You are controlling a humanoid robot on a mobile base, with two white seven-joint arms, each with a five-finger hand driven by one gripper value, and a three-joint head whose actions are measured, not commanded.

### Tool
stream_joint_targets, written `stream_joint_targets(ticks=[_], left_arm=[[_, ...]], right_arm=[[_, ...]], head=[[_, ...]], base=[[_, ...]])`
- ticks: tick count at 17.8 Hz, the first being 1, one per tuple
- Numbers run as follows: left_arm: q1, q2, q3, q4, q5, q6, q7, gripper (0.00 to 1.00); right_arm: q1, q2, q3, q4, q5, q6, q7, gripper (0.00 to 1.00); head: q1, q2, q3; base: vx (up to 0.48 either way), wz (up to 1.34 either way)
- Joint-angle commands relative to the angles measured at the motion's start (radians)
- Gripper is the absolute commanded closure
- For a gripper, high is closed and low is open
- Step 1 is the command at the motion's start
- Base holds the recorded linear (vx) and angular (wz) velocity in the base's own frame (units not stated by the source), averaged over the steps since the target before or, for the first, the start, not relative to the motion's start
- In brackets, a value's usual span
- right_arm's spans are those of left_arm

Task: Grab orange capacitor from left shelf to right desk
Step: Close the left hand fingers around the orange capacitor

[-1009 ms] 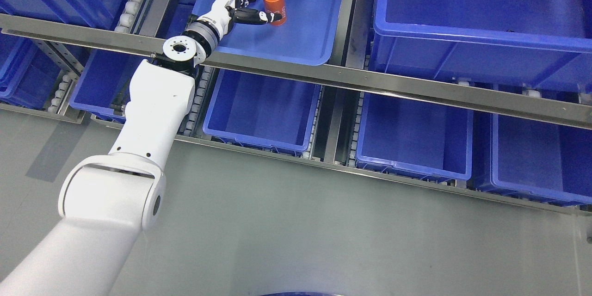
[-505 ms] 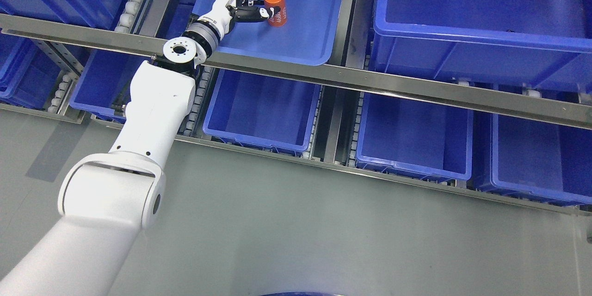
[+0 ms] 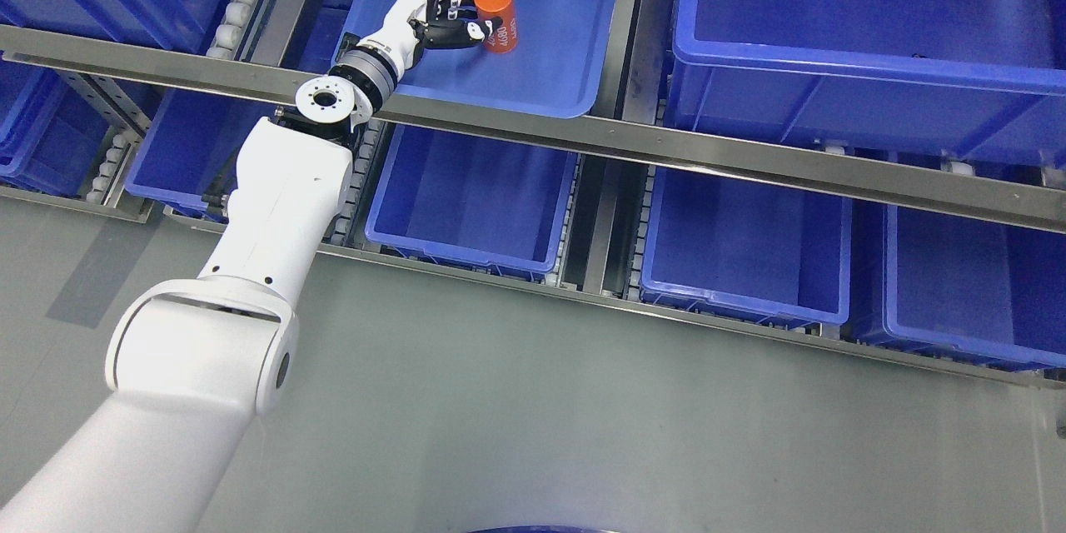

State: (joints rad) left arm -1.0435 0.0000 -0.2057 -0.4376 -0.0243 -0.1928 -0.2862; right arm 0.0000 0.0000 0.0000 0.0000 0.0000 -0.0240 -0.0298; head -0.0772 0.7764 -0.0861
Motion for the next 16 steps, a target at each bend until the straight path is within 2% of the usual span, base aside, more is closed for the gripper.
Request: stream_joint_targets(ticks=[1,6,8,12,14,16], left_arm=[[0.002,0.017,-0.043,0.026,-0.016,0.003,-0.001,0.43],[0.0,0.017,-0.073,0.036,-0.016,0.01,0.004,0.43],[-0.001,0.017,-0.075,0.049,-0.016,0.01,0.002,0.47],[-0.001,0.017,-0.067,0.057,-0.003,0.0,0.007,0.74],[-0.001,0.017,-0.066,0.057,-0.003,-0.005,0.009,0.8],[-0.001,0.017,-0.04,0.057,-0.002,-0.011,0.024,0.9]], right_arm=[[0.02,-0.017,-0.012,-0.017,0.003,0.001,0.001,0.0],[0.02,-0.017,-0.012,-0.017,0.003,0.001,0.001,0.0],[0.02,-0.017,-0.012,-0.017,0.003,-0.001,0.001,0.0],[0.02,-0.017,-0.012,-0.017,0.003,0.001,0.001,0.0],[0.02,-0.017,-0.012,-0.017,0.003,0.001,0.001,0.0],[0.02,-0.017,-0.012,-0.017,0.003,0.001,0.001,0.0]], head=[[0.0,0.0,0.0],[0.0,0.0,0.0],[0.0,0.0,0.0],[0.0,0.0,0.0],[0.0,0.0,0.0],[0.0,0.0,0.0]], base=[[0.0,0.0],[0.0,0.0],[0.0,0.0],[0.0,0.0],[0.0,0.0],[0.0,0.0]])
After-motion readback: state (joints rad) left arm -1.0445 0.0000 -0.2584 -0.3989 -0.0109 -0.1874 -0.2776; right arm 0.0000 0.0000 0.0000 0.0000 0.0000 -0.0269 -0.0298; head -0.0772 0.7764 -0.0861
